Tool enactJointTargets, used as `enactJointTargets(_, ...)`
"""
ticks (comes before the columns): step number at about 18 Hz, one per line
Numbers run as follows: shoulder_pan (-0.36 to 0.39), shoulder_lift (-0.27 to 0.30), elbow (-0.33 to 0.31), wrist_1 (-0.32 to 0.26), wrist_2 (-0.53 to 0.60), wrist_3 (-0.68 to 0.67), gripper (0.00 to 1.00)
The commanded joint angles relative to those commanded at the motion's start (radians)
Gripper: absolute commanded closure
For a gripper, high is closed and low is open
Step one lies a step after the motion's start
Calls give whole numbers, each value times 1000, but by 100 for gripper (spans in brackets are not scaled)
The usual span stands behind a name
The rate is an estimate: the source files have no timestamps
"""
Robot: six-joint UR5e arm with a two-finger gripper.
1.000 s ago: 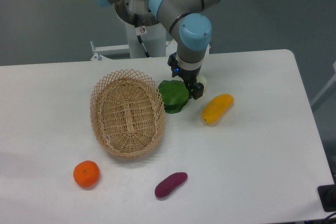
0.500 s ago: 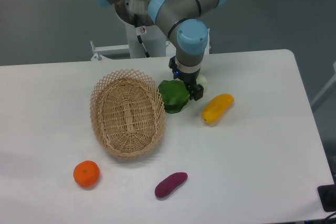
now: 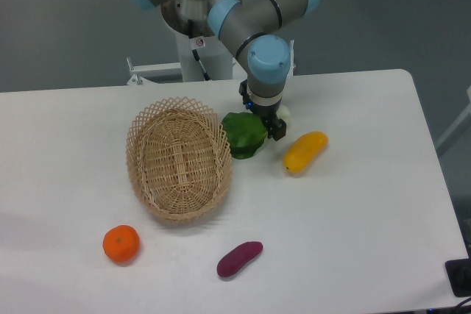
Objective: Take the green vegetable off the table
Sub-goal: 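Close the gripper on the leafy end of the green bok choy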
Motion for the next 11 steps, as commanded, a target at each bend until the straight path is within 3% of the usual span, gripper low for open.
enactJointTargets(5,2,-5,-5,0,-2,8,0)
enactJointTargets(6,3,-5,-5,0,-2,18,4)
enactJointTargets(11,8,-5,-2,0,0,29,47)
